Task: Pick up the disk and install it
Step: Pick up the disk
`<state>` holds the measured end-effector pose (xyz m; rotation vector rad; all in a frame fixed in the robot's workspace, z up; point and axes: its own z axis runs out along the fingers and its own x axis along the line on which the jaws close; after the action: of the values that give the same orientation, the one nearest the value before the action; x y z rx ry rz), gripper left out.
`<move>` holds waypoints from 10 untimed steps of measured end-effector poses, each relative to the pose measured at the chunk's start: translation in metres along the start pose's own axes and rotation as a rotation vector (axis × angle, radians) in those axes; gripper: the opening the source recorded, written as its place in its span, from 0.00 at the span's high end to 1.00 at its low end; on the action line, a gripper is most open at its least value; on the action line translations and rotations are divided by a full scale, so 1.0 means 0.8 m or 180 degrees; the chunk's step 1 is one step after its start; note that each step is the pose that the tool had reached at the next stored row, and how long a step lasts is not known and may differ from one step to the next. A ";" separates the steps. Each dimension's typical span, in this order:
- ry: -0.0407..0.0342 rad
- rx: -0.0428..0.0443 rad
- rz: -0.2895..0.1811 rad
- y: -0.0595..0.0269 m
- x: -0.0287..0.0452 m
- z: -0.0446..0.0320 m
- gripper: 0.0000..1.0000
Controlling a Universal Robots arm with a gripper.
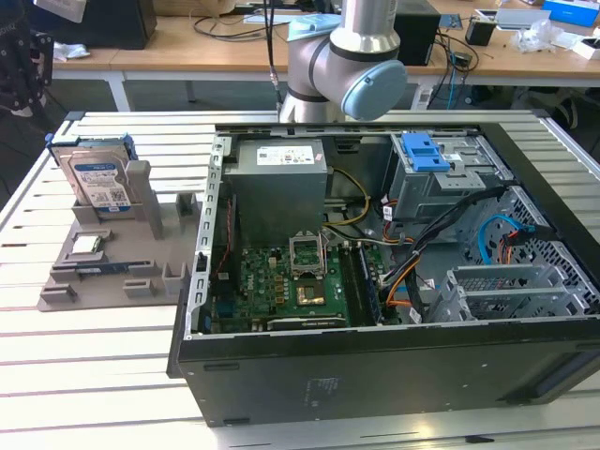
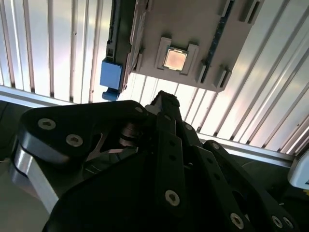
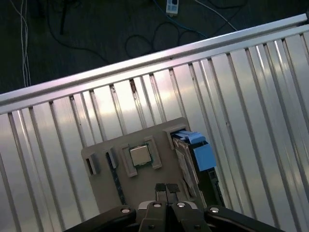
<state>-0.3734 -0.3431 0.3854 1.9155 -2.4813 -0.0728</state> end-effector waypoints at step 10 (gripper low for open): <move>0.0016 -0.0009 -0.0394 0.000 0.0000 0.0000 0.89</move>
<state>-0.3734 -0.3432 0.3854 2.0635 -2.3558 -0.0720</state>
